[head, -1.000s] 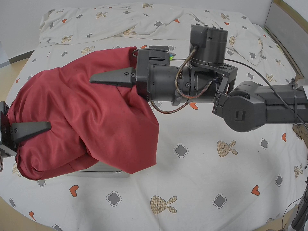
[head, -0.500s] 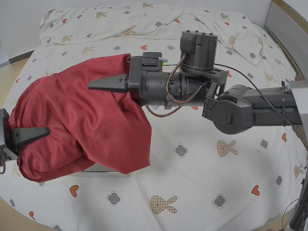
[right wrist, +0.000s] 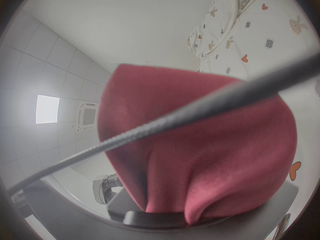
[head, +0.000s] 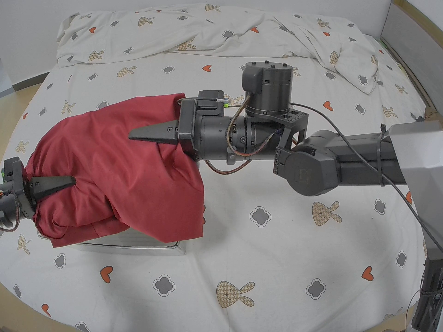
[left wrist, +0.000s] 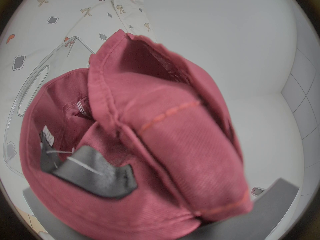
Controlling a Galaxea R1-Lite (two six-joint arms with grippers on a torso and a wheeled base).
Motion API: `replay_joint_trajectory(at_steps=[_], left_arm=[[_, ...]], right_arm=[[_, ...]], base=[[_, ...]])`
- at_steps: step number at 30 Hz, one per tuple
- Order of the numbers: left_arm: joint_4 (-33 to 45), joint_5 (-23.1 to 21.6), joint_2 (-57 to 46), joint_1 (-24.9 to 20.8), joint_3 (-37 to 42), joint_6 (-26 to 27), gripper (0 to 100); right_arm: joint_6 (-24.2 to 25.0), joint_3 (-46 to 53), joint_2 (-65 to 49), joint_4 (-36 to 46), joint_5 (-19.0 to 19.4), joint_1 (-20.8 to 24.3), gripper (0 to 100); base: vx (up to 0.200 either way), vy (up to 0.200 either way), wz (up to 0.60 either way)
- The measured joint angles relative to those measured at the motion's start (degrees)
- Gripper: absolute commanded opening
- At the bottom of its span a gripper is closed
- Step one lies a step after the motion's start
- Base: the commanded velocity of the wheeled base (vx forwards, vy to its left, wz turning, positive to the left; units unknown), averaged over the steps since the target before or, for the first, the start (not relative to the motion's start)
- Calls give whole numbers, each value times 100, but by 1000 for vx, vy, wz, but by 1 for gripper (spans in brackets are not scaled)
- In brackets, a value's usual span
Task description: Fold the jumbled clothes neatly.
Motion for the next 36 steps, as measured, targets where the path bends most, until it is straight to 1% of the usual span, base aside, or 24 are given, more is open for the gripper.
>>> replay_joint_trajectory(at_steps=[17,24,28,36], left_arm=[[61,-6,-254,69,-74,-20,0],[69,-2,-146,140,-7,-11,0],[30,0,68,215,-22,0,0],[1,0,636,428,-358,22,0]], right_arm=[[10,-44,-268,65,2,301,0],[7,-79,-166,60,0,245,0],[10,-265,35,57,-5,166,0],[18,-579,355,62,-7,61,0]], base=[[0,0,0],[0,0,0],[0,0,0],[0,0,0]])
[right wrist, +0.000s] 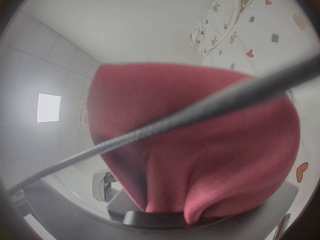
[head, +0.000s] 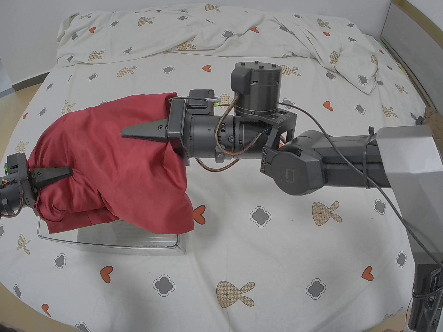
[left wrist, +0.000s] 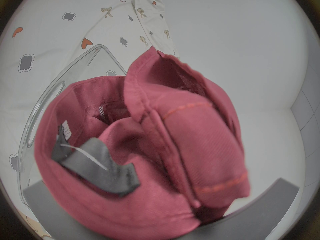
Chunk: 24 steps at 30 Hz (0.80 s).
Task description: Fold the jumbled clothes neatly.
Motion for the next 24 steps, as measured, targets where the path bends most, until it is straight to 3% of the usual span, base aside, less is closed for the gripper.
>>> replay_joint_trajectory(at_steps=[12,24], left_arm=[[2,0,388,162,-286,0,0],[95,-5,-61,204,-308,-29,0]], right_arm=[[121,-254,163,2,0,24,0],[123,-407,128,191,-6,221,0]], base=[[0,0,0],[0,0,0]])
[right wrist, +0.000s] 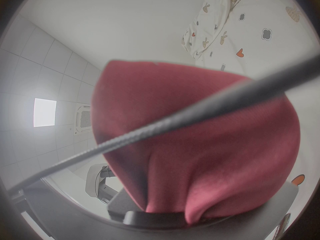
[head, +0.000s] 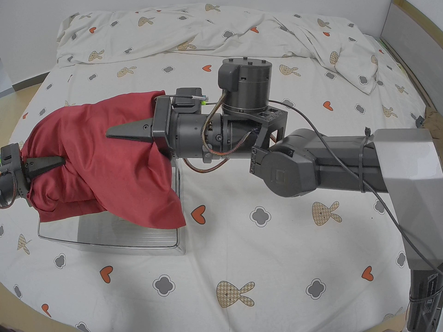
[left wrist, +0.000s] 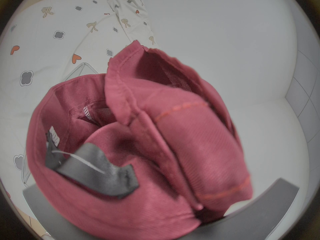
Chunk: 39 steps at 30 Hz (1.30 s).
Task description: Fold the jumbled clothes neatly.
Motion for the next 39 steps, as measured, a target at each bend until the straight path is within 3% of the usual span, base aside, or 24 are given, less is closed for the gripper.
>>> replay_joint_trajectory(at_steps=[23,39], left_arm=[[184,-4,-658,151,127,-1,0],[95,2,96,152,80,123,0]], right_arm=[[35,-149,-116,6,-6,138,0],[41,-395,341,4,-11,-17,0]], base=[[0,0,0],[0,0,0]])
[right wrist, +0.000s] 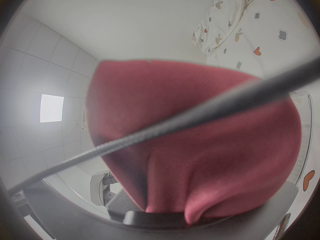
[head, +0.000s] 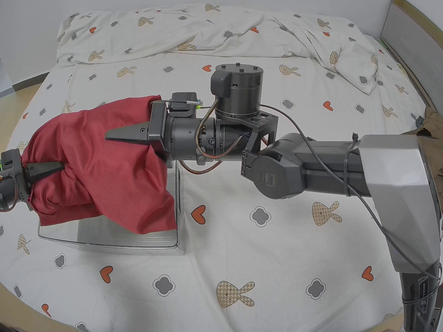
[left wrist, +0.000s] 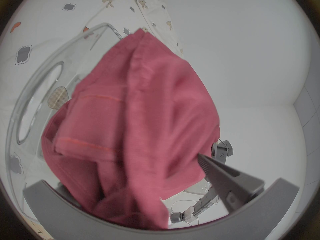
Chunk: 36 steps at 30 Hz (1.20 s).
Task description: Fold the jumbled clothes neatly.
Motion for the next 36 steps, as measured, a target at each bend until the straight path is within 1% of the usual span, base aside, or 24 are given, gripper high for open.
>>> replay_joint_trajectory(at_steps=[5,6,14,15,21,36], left_arm=[[0,2,334,-43,2,407,0],[11,2,394,-65,18,443,100],[15,7,603,-362,63,484,100],[15,5,612,-404,63,490,100],[30,5,642,-485,88,791,100],[55,5,358,-486,101,834,100]], right_arm=[[-5,-11,80,2,-2,-52,0],[-5,-11,91,2,2,-60,0],[-6,-9,113,7,2,-134,0],[-6,0,112,7,2,-151,100],[-6,66,94,7,0,-176,100],[-104,140,-89,407,-6,-207,100]], base=[[0,0,0],[0,0,0],[0,0,0],[0,0,0],[0,0,0],[0,0,0]])
